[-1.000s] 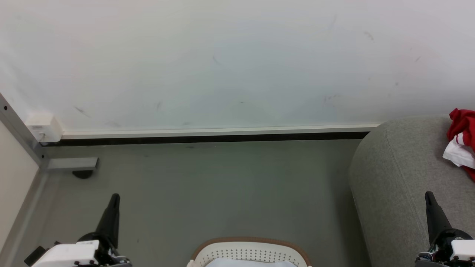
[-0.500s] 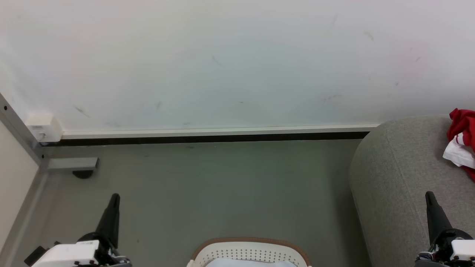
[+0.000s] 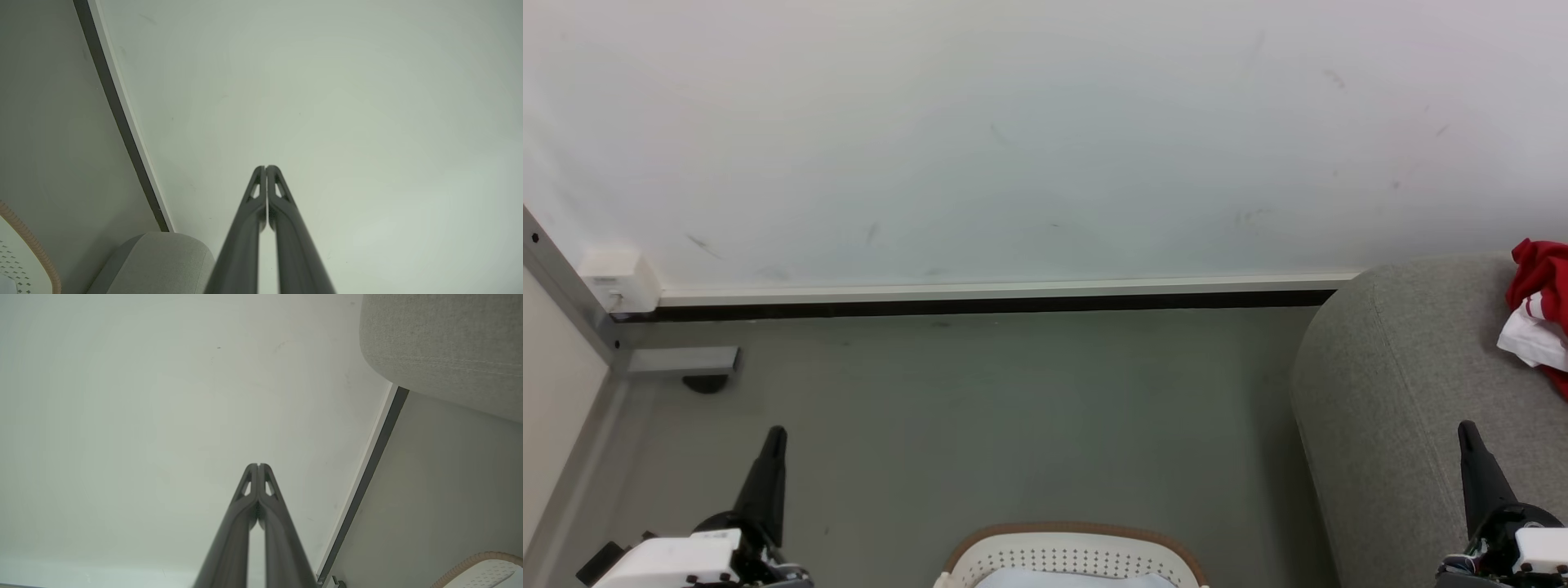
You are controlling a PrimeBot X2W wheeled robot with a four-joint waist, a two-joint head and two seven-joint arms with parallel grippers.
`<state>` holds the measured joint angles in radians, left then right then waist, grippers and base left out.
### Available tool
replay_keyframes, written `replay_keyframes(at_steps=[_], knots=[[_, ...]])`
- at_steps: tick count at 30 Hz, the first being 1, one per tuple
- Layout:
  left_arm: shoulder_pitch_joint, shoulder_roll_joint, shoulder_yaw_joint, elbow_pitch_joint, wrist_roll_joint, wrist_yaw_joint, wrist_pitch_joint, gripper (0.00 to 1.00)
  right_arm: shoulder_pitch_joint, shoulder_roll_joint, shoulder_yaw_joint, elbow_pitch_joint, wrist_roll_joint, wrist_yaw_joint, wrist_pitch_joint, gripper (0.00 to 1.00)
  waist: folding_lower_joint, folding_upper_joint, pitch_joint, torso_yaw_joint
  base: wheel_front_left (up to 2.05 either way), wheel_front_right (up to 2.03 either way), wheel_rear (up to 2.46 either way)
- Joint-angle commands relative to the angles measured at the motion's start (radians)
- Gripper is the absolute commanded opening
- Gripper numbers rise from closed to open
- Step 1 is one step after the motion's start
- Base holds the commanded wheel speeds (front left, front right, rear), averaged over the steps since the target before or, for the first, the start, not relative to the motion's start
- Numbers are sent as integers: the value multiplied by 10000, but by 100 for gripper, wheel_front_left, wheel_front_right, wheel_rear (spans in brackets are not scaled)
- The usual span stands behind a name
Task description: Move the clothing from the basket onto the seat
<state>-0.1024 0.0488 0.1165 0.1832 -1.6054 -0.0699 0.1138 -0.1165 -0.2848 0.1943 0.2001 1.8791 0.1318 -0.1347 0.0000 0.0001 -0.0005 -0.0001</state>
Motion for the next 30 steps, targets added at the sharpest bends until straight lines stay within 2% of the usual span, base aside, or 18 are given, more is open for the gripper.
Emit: replay_keyframes(at_steps=[1,30], knots=[[-77,21,22,-36,-127,-47,32,0,-73,-84,22,-13,71,-21,-49,0,0,-1,0,0,0,0,0],[-75,21,20,-38,-129,-47,29,0,-80,-162,108,-45,163,-21,-118,0,0,-1,1,0,0,0,0]])
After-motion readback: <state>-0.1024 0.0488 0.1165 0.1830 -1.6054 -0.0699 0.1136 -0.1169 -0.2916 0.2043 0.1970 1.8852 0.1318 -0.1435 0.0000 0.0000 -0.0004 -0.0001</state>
